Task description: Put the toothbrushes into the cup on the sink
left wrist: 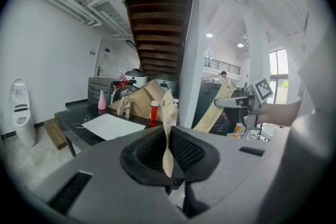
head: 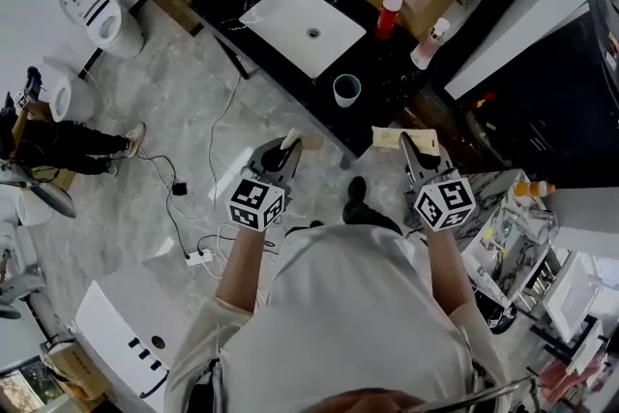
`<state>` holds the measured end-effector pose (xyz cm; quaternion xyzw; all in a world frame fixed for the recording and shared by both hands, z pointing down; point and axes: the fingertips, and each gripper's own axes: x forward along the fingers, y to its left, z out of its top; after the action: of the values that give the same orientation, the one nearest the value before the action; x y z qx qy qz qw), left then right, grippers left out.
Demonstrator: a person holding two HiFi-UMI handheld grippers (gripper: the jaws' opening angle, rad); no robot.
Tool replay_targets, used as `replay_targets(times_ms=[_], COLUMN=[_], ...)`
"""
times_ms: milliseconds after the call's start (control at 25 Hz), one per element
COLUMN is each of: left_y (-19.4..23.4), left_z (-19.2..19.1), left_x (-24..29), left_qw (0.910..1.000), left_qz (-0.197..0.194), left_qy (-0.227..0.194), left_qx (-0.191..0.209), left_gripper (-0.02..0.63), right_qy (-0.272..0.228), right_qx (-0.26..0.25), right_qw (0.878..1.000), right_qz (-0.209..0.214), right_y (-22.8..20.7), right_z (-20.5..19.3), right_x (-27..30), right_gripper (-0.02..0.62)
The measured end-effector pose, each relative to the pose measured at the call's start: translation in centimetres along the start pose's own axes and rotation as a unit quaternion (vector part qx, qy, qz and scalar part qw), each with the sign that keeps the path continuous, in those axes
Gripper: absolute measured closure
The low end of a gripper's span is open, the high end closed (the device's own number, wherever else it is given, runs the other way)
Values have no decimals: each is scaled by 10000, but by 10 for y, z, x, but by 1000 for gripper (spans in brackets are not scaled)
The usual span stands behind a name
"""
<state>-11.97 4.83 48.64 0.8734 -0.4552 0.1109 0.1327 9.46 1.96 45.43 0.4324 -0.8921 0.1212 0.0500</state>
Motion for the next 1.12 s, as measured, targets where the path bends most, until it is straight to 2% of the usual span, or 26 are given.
replay_targets(times_ms=[640,1120], left_y=[35,47], left_z=[13,15], left_x=[84,109], left_qw=[9966,9891], left_qz=[748,1372], left_qy=[208,224], left_qx=[-290,-490], left_gripper=[583,583], right_qy=[378,514], right_qx=[-102,-259], right_qw=[9959,9875], right_qz=[813,1470], right_y=[-82,-111], right_z=[14,21], right_x=[87,128], right_gripper=[535,535])
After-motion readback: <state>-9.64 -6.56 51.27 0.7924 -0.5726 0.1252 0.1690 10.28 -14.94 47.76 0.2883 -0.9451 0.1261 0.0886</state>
